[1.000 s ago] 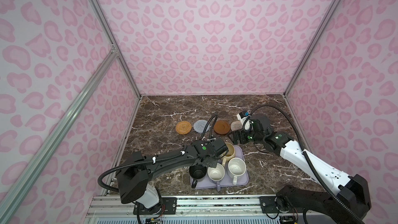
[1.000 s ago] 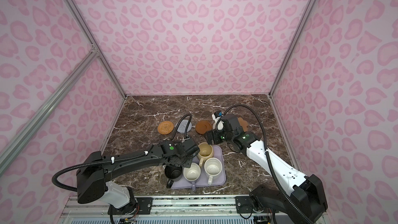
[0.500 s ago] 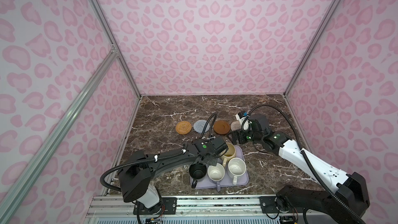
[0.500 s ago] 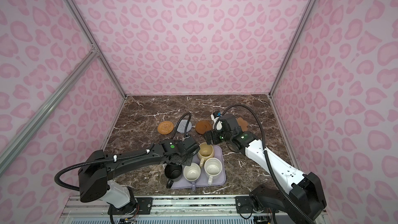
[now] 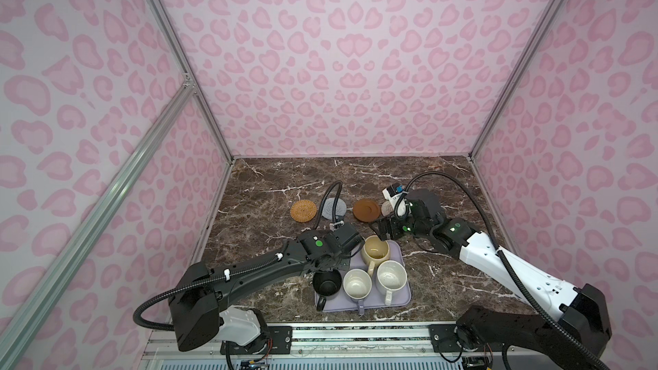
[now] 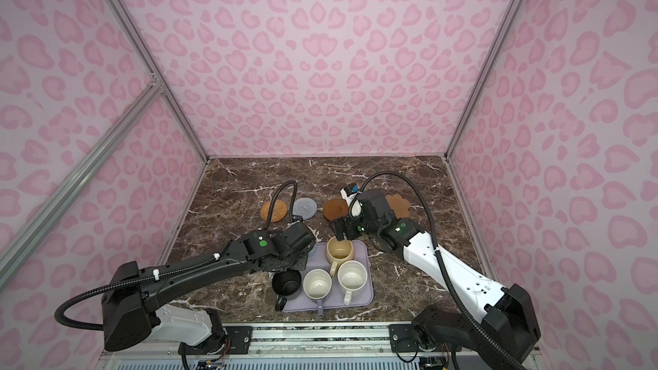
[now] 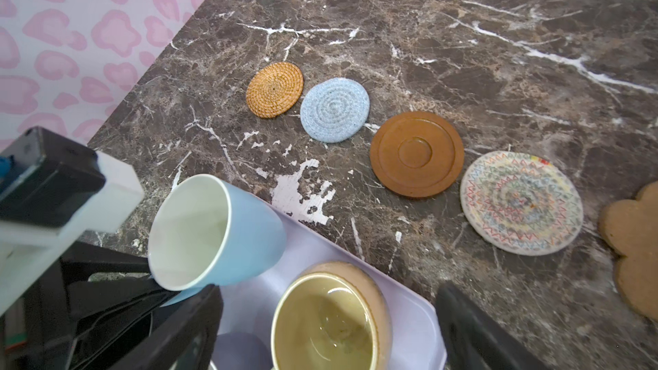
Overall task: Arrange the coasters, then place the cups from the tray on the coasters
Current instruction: 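Grasp the light blue mug by its rim with the left gripper and lift, then carry the light blue mug farther from the robot over the rattan coaster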
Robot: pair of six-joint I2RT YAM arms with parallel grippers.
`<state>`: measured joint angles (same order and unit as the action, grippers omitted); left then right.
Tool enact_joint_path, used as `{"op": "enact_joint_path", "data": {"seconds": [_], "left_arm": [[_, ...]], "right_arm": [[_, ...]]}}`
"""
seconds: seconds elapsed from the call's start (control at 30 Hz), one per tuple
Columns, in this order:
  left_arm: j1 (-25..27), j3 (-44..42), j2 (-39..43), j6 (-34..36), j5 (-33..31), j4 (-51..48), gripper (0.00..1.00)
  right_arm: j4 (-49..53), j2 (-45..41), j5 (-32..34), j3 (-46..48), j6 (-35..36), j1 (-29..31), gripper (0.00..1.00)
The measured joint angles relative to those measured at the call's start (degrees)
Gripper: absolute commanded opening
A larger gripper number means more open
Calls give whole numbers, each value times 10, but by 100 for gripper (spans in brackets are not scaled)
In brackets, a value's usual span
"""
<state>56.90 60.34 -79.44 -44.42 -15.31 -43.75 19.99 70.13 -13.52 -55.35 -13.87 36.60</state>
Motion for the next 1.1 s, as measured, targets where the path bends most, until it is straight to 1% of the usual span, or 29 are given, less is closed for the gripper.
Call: {"op": "enact_joint_path", "data": {"seconds": [0.17,0.23,0.4,0.6,0.8,0.87,0.97,1.1], "left_arm": [[-47,-2,21,9,-14,-3,3],[-70,-2,23,11,-20,-3,3],[-139,17,18,38,-28,-11,3],[-223,64,-20,80,-31,-10,3],[-290,100,-76,117,-24,13,3],[-313,112,-100,132,-15,19,3],[-347,117,-122,146,3,38,3],[-364,134,-151,167,26,55,3]], "right_arm": [[-24,18,7,-20,-5,27,99],[-34,35,17,-33,-9,40,99],[-63,98,35,-72,-45,69,99],[-70,169,64,-128,-61,92,95],[-66,236,92,-199,-60,87,94],[-63,261,86,-230,-55,86,94],[-63,297,54,-275,-43,80,98],[-47,344,33,-334,-35,75,98]]}}
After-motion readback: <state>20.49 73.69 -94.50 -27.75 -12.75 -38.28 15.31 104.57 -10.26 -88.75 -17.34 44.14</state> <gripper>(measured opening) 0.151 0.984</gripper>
